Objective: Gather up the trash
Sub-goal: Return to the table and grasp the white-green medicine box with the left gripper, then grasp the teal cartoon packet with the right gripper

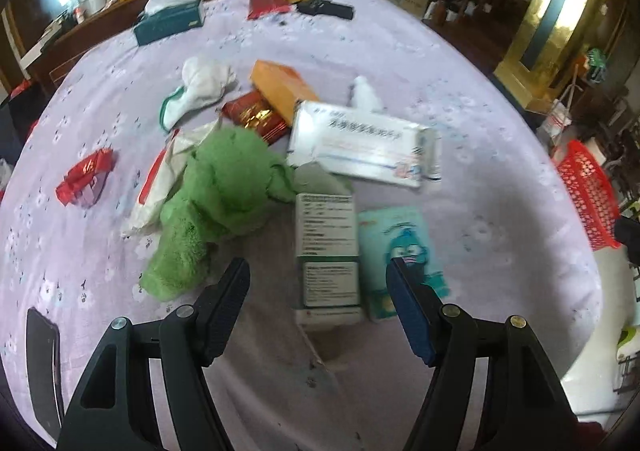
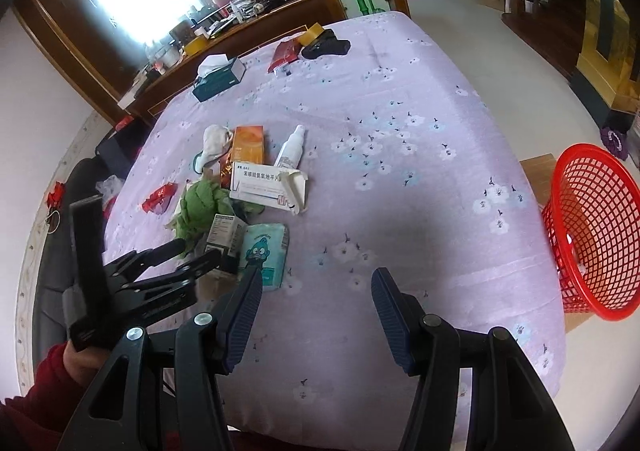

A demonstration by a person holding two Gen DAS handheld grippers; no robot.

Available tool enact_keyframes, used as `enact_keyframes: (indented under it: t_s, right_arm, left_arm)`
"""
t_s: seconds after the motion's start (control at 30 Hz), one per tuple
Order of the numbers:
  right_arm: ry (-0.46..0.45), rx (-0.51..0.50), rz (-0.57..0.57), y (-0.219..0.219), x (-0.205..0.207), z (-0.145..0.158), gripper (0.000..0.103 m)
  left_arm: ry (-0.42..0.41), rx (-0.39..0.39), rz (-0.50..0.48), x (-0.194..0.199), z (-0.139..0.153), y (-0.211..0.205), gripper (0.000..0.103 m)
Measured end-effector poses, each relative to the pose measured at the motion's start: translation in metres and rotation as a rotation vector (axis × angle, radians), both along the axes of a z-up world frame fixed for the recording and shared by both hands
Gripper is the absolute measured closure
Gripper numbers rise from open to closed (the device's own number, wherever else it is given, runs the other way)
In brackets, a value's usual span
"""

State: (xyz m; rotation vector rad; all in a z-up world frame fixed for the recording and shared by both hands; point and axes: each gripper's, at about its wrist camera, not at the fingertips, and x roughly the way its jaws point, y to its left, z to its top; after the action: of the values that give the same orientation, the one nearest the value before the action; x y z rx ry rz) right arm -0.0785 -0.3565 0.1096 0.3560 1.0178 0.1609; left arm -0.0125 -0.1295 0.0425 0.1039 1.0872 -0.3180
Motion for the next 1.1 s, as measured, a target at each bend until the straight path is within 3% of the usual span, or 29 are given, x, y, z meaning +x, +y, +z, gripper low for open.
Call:
enact_keyframes:
  t_s: [0.17, 0.27, 0.33, 0.37, 0.67, 1.1]
  right_arm:
    - [0.002, -0.013, -0.010, 0.008, -0.004, 0.002, 0.041]
    - [0.006, -0.014, -0.018, 0.010, -0.004, 0.002, 0.041]
    - [0.014, -0.012, -0.020, 0.012, -0.004, 0.001, 0.041]
    - [0.019, -0.008, -0.018, 0.014, -0.003, -0.001, 0.041]
    - [0.098, -0.017, 0.049, 0.051, 0.026, -0.033, 0.034]
    - [0.230, -0.083, 0.104, 0.119, 0.090, -0.096, 0.031]
  left_arm:
    - [0.034, 0.010, -0.006, 0.015, -0.020, 0.003, 0.035]
    - [0.048, 0.010, -0.008, 0.023, -0.029, 0.004, 0.051]
    - [0.045, 0.015, -0.012, 0.025, -0.032, 0.004, 0.068]
    - [0.041, 0.020, -0.029, 0.023, -0.031, 0.003, 0.070]
    - [-0.041, -0.059, -0.063, -0.019, 0.009, 0.025, 0.070]
    - [-0.115, -0.010, 0.017, -0.034, 0.027, 0.070, 0.070]
